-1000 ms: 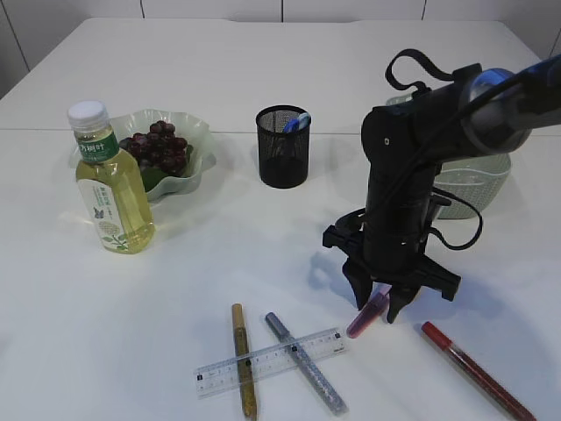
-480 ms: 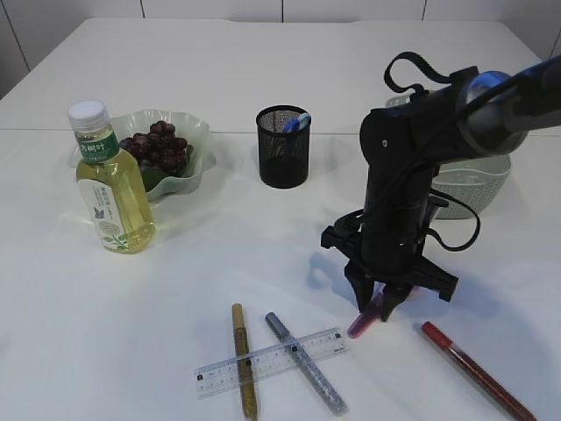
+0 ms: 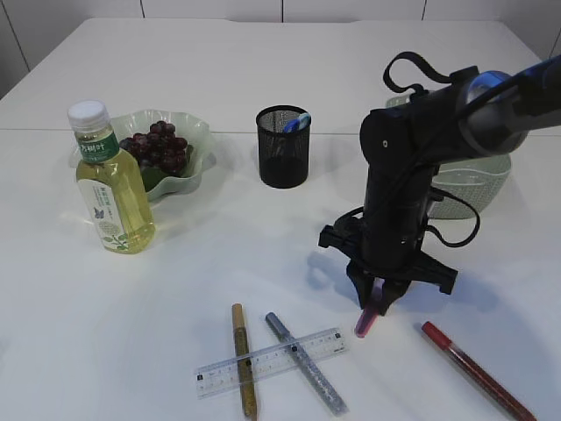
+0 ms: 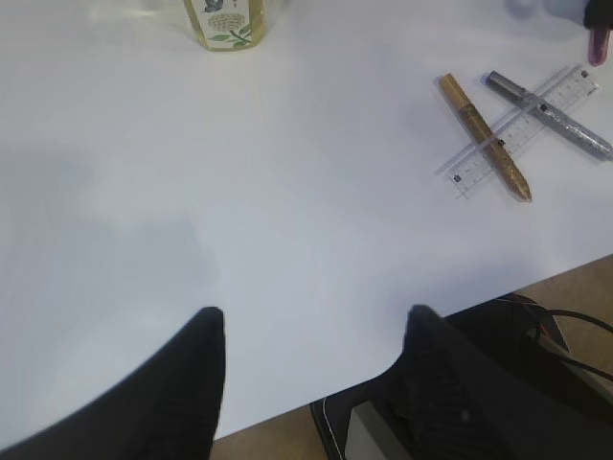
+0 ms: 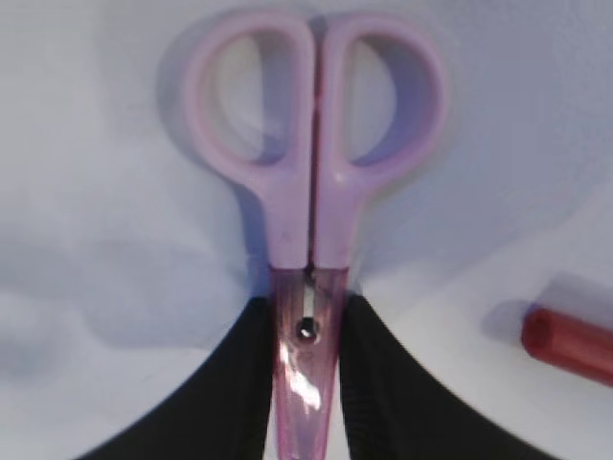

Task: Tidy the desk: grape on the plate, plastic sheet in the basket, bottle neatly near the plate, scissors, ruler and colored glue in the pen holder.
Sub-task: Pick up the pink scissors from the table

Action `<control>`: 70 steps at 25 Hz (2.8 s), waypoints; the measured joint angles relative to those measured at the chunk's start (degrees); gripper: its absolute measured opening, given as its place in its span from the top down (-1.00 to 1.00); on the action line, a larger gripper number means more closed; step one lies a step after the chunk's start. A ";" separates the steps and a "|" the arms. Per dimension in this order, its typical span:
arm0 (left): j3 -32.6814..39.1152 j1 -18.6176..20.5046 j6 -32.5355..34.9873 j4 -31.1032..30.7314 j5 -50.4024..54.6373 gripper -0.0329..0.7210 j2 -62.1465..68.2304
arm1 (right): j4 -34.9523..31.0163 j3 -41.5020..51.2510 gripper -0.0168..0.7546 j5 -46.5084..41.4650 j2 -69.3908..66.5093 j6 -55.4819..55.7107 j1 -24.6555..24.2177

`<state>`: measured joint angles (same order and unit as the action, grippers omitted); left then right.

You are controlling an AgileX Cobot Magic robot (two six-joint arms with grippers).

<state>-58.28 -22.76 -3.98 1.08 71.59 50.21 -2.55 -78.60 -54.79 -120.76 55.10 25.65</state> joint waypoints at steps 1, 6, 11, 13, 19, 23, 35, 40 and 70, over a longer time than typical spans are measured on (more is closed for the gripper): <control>0.00 0.00 0.00 0.00 0.00 -0.23 0.00 | 0.00 0.00 0.44 0.43 0.00 -1.92 0.00; 0.00 0.00 0.00 0.00 0.04 -0.23 0.00 | 0.19 0.00 0.44 1.95 0.00 -18.83 0.00; 0.00 0.00 0.00 0.00 0.04 -0.23 0.00 | 0.27 0.00 0.44 2.13 0.00 -33.97 0.00; 0.00 0.00 0.00 0.00 0.04 -0.23 0.00 | 0.89 0.00 0.44 2.27 0.00 -36.87 0.00; 0.00 0.00 0.00 -0.11 0.04 -0.23 0.00 | 2.55 0.00 0.44 2.59 0.00 -38.64 0.02; 0.00 0.00 0.00 -0.11 0.04 -0.23 0.00 | 2.55 0.00 0.44 2.73 0.00 -43.43 0.12; 0.00 0.00 0.00 -0.03 0.13 -0.23 0.00 | 0.34 -1.14 0.44 -1.42 -1.38 -51.02 0.12; 0.00 0.00 0.00 -0.03 0.13 -0.23 0.00 | -0.62 -2.15 0.44 -2.71 -1.75 -51.35 0.12; 0.00 0.00 0.00 -0.03 0.13 -0.23 0.00 | -2.69 -10.63 0.44 -11.96 -4.13 -51.70 0.12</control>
<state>-58.28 -22.76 -3.98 1.05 71.73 50.21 -5.24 -89.23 -66.75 -124.89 3.40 25.77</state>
